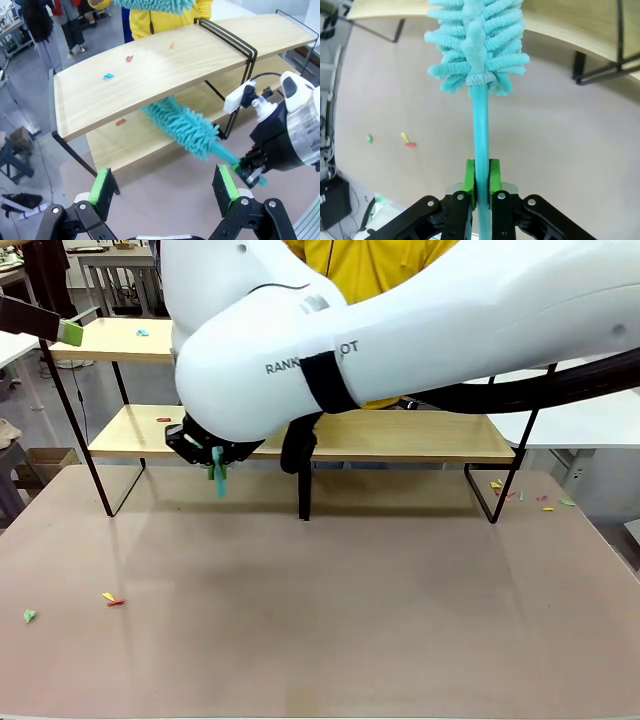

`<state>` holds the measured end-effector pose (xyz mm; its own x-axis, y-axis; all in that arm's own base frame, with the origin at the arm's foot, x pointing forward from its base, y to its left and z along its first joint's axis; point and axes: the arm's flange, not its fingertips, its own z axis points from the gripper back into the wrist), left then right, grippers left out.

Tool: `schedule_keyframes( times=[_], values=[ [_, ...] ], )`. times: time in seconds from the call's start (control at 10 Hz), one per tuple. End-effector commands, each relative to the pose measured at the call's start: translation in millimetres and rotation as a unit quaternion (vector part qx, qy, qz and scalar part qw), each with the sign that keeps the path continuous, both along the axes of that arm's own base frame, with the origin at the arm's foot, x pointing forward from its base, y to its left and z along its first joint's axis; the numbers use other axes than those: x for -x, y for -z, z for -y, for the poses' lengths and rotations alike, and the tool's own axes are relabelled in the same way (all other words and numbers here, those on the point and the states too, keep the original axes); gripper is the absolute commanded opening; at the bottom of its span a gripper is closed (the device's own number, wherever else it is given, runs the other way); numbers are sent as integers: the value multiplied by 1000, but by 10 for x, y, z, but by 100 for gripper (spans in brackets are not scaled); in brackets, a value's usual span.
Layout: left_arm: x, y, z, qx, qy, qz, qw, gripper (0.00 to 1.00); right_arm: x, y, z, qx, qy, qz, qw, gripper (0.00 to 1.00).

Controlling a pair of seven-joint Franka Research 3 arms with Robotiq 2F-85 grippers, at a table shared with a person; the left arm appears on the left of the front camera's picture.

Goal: Clean the shelves.
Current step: Clean another randomly selected level of the Shelf with the Duster.

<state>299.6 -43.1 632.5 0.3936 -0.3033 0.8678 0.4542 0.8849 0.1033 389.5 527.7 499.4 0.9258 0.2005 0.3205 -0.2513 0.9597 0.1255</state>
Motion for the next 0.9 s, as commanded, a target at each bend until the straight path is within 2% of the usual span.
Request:
schedule_keyframes(
  times=[0.0, 0.3, 0.6, 0.7, 0.8],
  values=[
    [4, 5, -1, 0, -2, 3, 1000, 100, -53, -60, -133, -17, -57, -19, 998, 13],
    [4, 5, -1, 0, -2, 3, 1000, 100, -115, -76, -166, -11, -95, -36, 995, 13],
    [4, 5, -1, 0, -2, 3, 1000, 100, -286, -94, -95, 11, -117, -29, 993, 13],
    [4, 5, -1, 0, -2, 3, 1000, 100, -361, -112, -53, 36, -147, -25, 988, 13],
    [4, 5, -1, 0, -2, 3, 1000, 100, -421, -143, 12, 49, -192, -37, 979, 13]
  ],
)
